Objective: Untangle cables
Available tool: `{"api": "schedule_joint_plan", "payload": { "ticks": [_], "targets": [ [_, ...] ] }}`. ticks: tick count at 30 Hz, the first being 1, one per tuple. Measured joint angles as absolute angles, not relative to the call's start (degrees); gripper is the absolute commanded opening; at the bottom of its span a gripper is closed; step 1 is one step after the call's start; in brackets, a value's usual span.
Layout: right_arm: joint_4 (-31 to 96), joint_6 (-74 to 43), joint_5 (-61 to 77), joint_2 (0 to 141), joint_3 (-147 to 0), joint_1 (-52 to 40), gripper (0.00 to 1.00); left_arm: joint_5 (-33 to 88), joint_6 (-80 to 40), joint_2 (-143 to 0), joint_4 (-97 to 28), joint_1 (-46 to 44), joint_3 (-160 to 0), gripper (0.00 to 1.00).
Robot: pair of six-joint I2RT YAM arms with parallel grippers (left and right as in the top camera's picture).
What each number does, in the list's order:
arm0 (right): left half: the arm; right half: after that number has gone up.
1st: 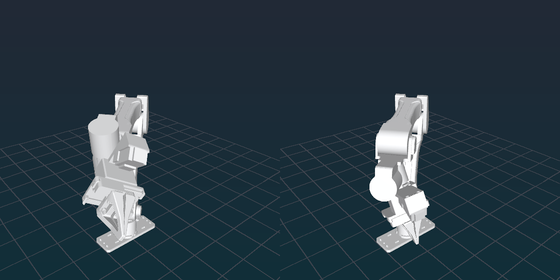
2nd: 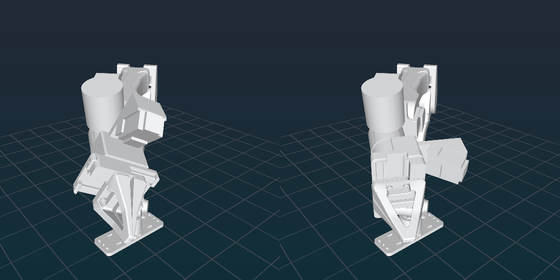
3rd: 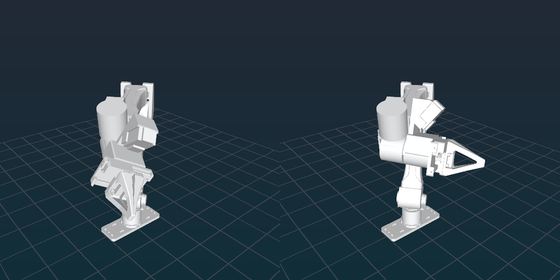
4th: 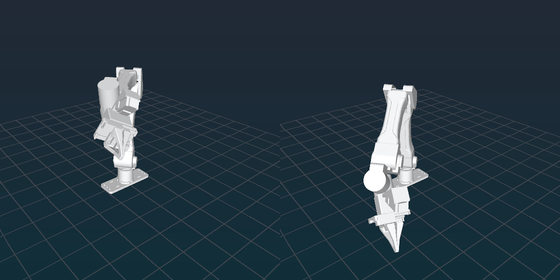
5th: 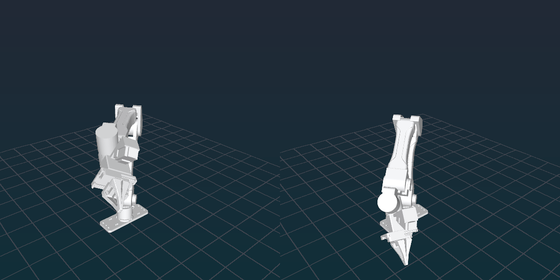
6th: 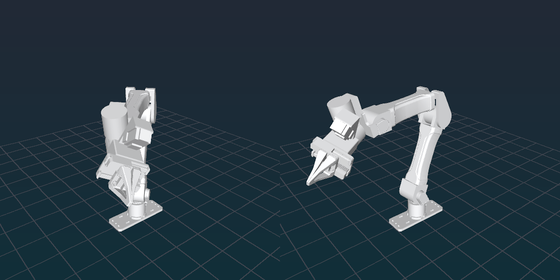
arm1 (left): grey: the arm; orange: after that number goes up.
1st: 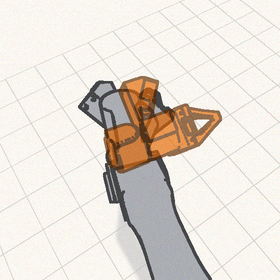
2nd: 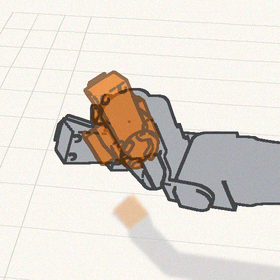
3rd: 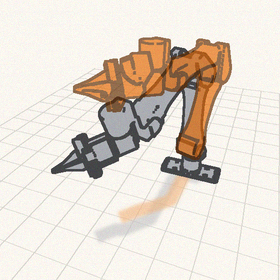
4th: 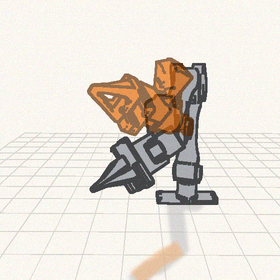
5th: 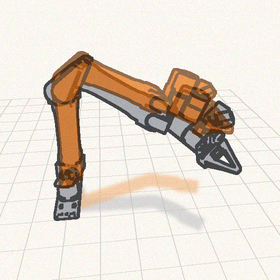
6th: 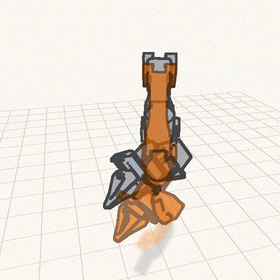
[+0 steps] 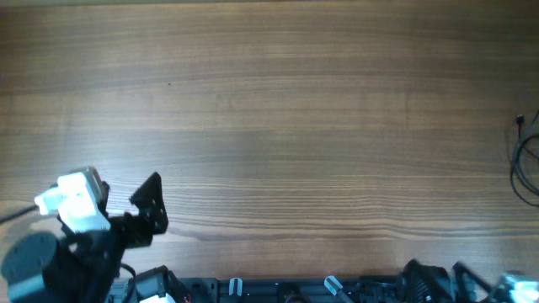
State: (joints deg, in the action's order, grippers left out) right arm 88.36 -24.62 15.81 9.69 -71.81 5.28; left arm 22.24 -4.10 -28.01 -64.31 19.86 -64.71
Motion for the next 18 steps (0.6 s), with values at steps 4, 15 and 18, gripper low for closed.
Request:
{"api": "schedule_joint_plan", "payload": {
  "ticks": [4, 15, 18],
  "targets": [
    [91.5, -24.5, 15.1, 8.4, -71.8, 5.3, 1.0, 22.4, -4.1, -24.7, -64.9, 19.9, -64.7, 0.94],
    [92.1, -15.0, 19.5, 1.3, -89.0, 5.5, 1.0, 25.2, -4.1, -23.7, -65.2, 19.9, -64.7, 0.94],
    [92.2, -14.1, 19.5, 1.2, -90.7, 5.7, 1.0, 26.1, -4.1, -23.7, -65.2, 19.9, -64.7, 0.95]
  ]
}}
